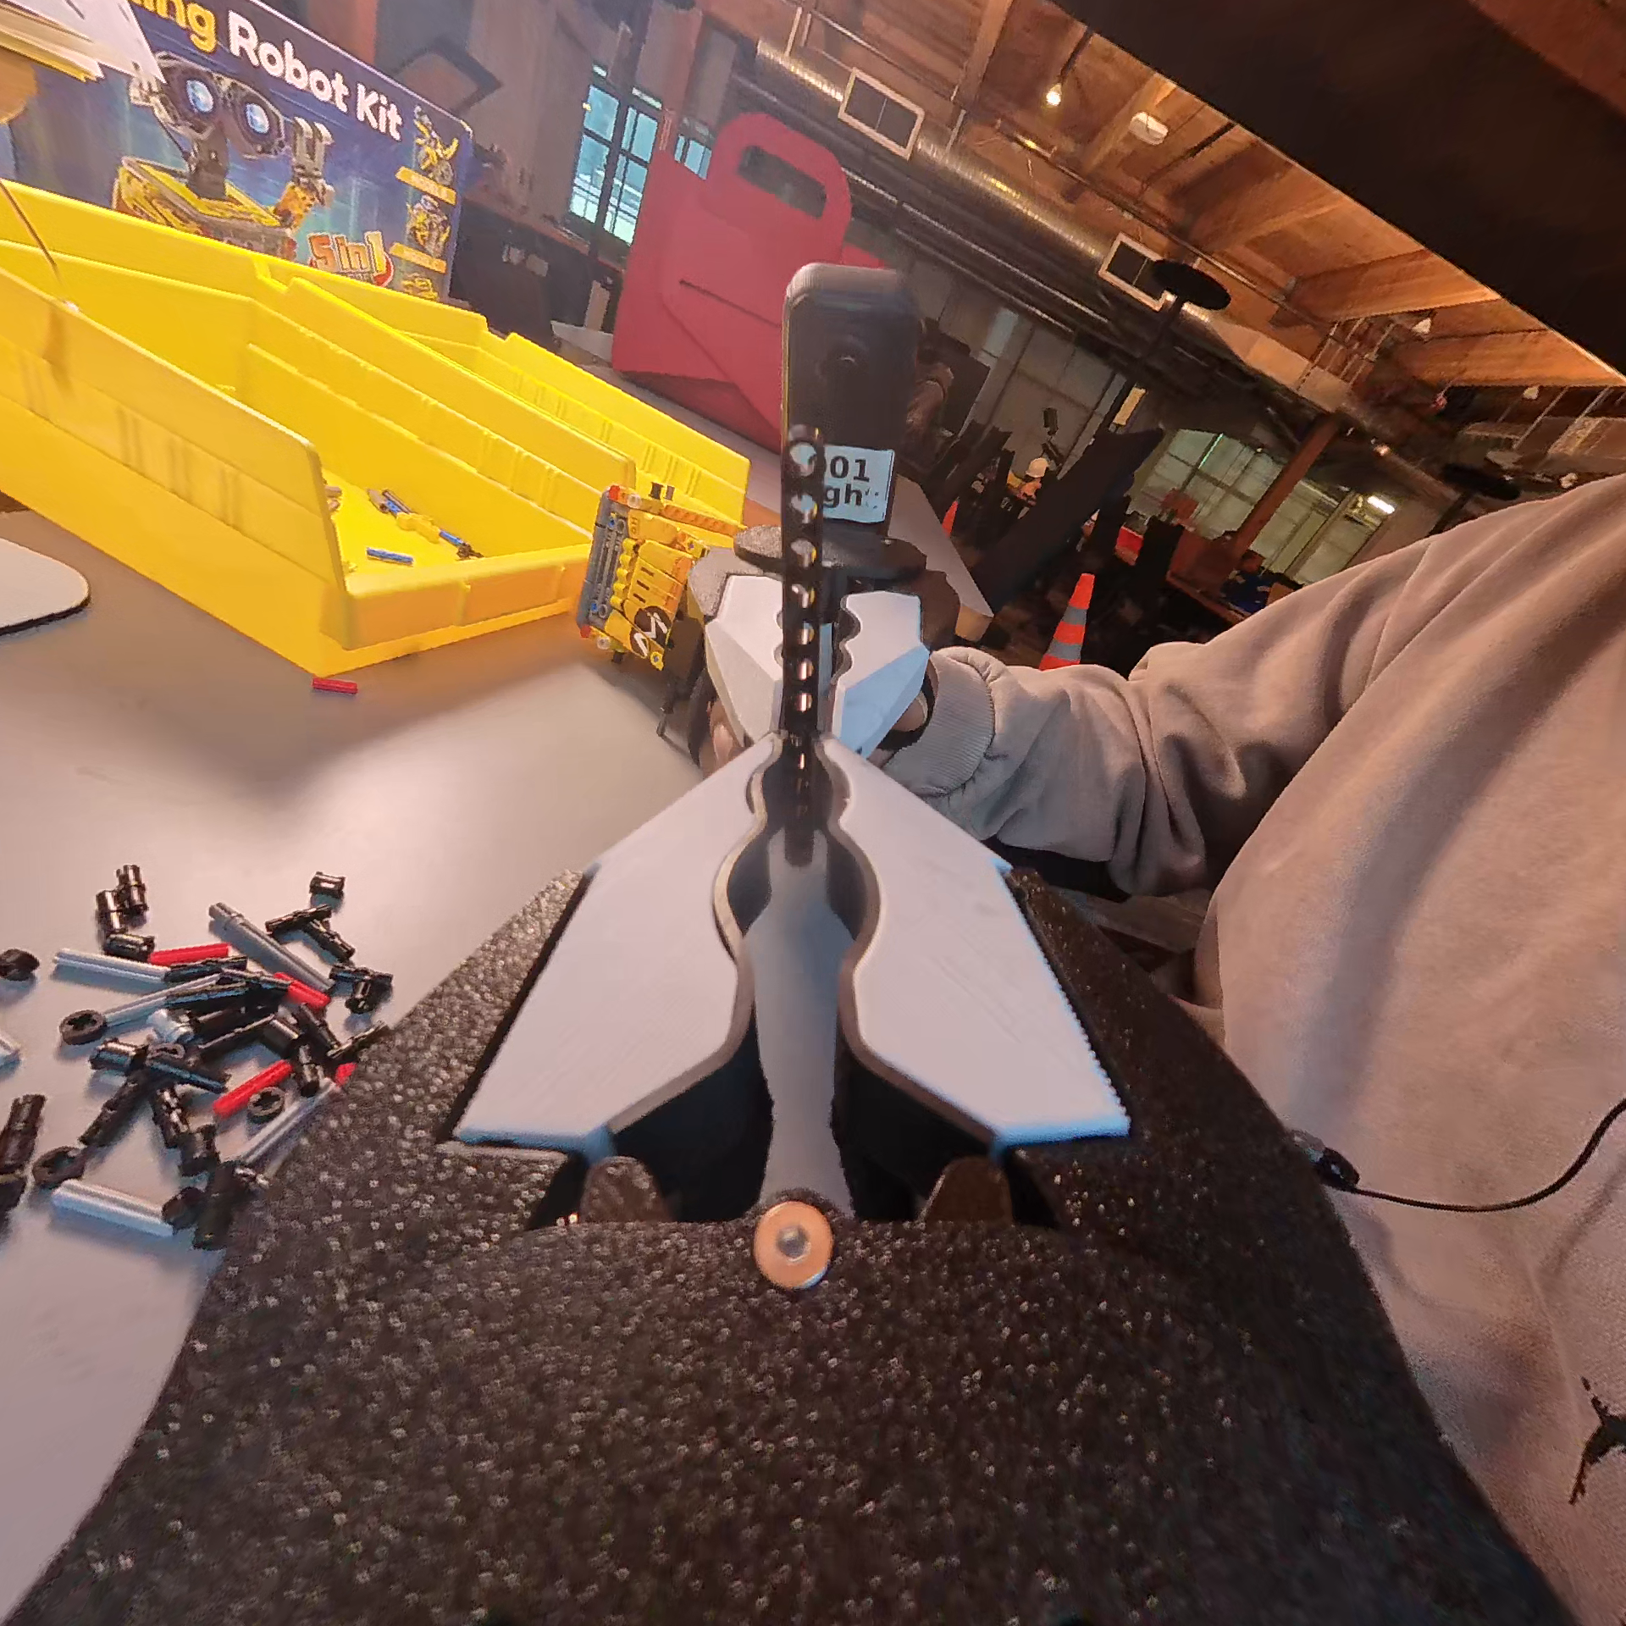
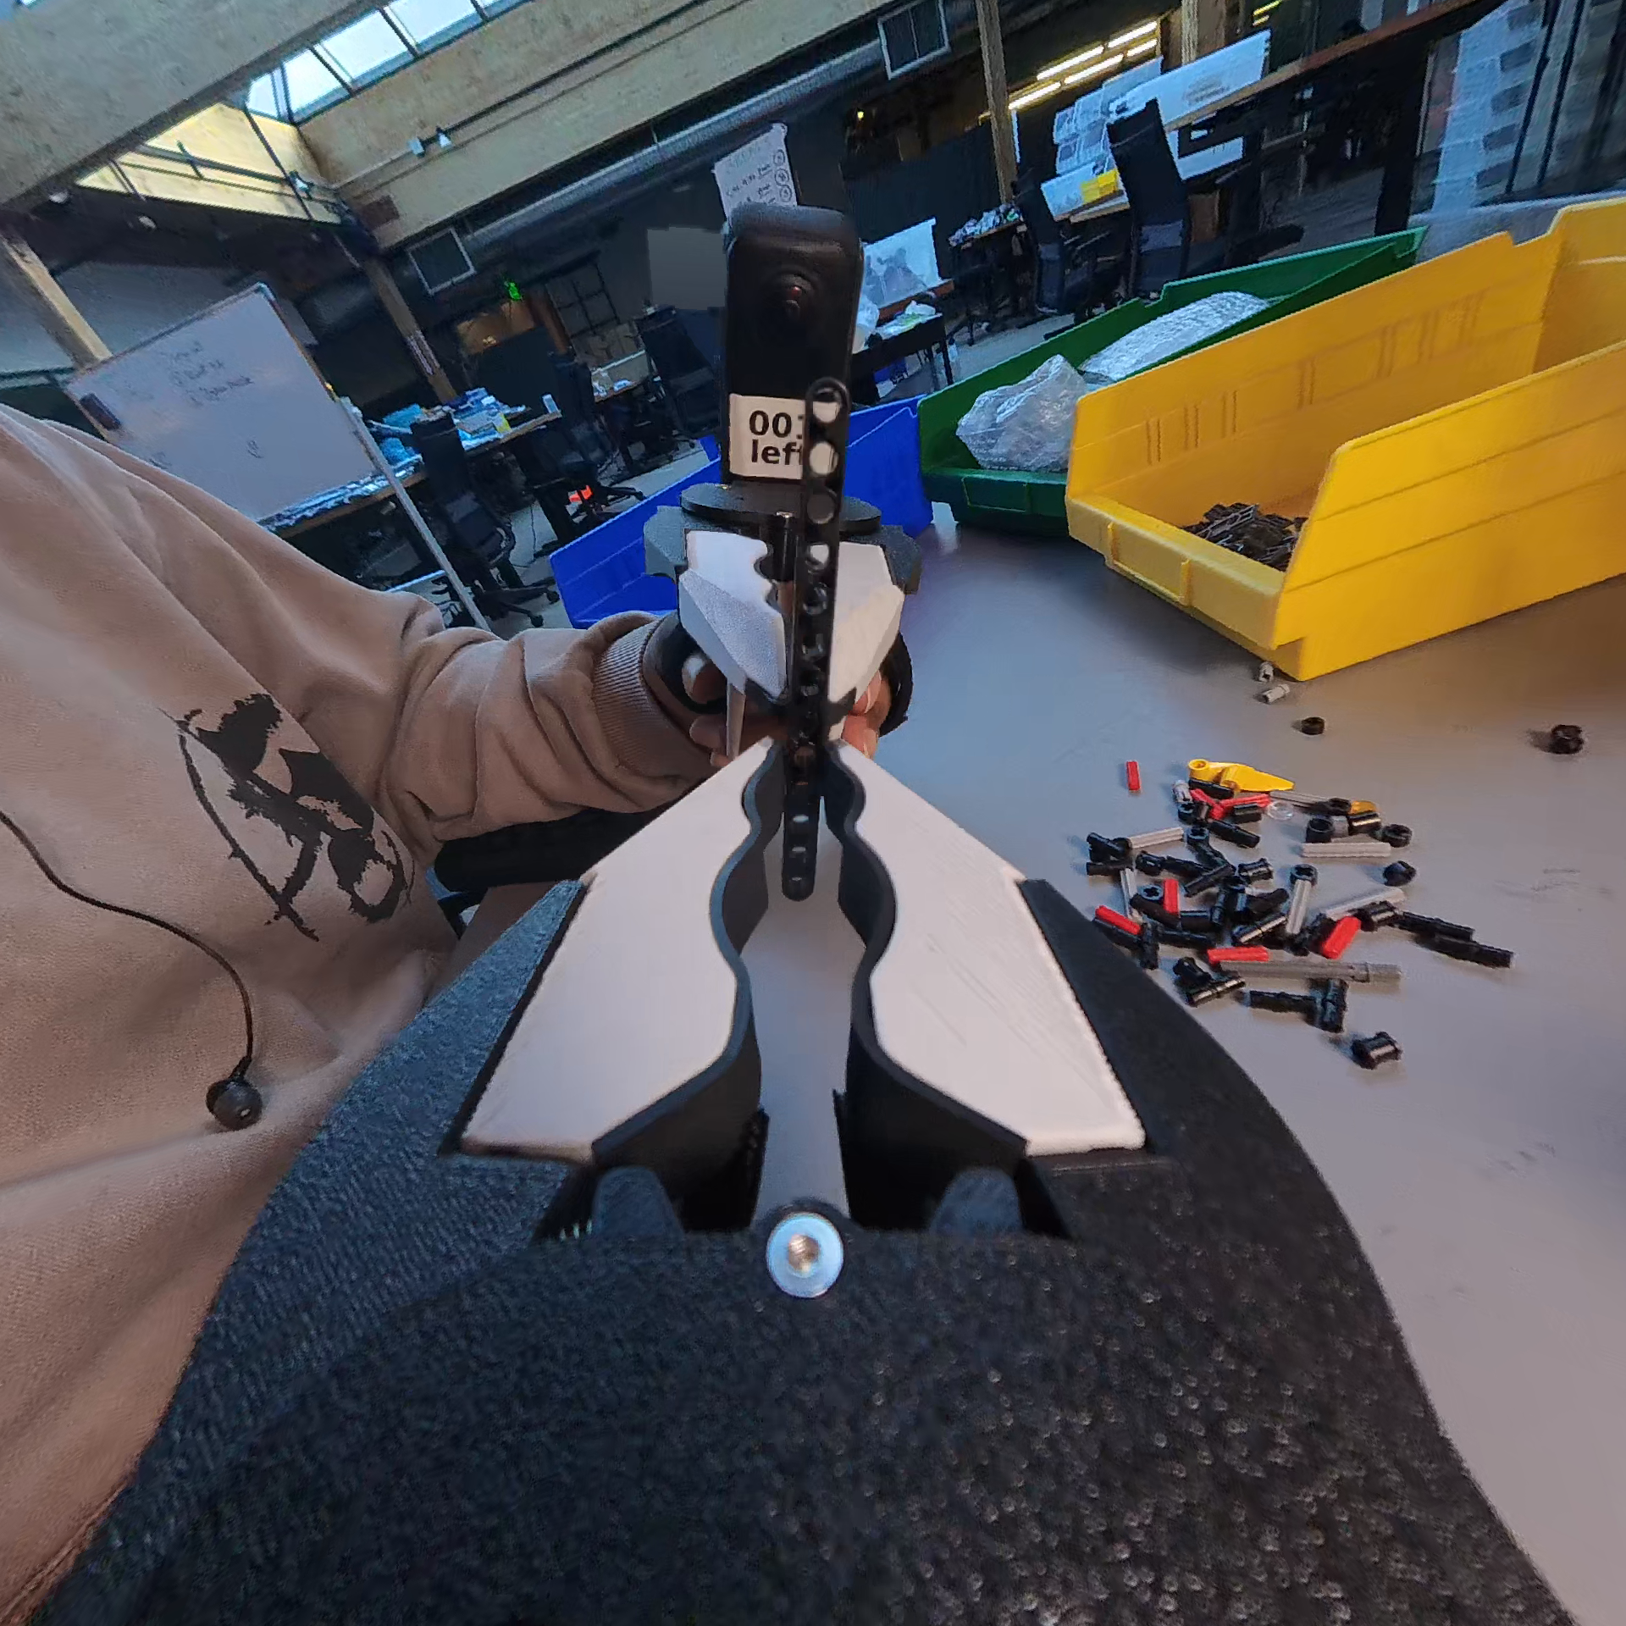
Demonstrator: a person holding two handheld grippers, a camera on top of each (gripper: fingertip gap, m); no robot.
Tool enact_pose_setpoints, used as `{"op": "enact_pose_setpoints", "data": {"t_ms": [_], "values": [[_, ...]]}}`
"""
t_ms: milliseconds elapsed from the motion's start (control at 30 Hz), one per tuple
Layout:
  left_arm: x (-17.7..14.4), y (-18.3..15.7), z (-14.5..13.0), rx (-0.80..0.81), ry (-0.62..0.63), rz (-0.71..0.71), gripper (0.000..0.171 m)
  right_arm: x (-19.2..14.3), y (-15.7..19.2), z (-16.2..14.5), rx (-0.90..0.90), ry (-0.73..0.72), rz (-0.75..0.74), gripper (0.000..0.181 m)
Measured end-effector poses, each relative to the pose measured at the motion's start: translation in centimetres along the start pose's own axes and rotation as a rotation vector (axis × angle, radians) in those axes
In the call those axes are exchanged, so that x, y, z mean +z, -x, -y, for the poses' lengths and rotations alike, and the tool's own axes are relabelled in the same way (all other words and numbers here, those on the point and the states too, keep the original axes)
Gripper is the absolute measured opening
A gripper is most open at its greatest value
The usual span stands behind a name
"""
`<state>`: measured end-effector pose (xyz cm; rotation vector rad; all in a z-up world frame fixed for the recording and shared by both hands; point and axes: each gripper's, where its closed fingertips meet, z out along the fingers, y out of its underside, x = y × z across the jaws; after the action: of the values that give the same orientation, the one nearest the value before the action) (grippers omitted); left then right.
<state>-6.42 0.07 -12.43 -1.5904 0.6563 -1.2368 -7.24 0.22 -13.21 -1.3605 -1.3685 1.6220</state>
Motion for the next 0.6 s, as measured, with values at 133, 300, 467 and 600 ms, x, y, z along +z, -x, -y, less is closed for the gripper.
{"op": "enact_pose_setpoints", "data": {"t_ms": [133,300,467,600], "values": [[0.1,-0.2,-0.4,0.011,0.024,-0.005,0.004,0.0,0.2,-0.2,-0.027,0.02,0.002,0.006],[-0.2,-0.1,-0.2,0.007,0.038,0.019,0.003,0.0,0.1,0.4,-0.05,-0.009,-0.011,0.005],[-0.2,-0.2,0.4,-0.005,0.017,0.0,0.002,-0.2,0.0,1.3,-0.039,-0.054,-0.011,0.005],[-0.1,-1.1,2.2,0.008,-0.03,-0.044,0.002,-0.5,0.7,3.4,-0.074,-0.108,-0.029,0.004]]}}
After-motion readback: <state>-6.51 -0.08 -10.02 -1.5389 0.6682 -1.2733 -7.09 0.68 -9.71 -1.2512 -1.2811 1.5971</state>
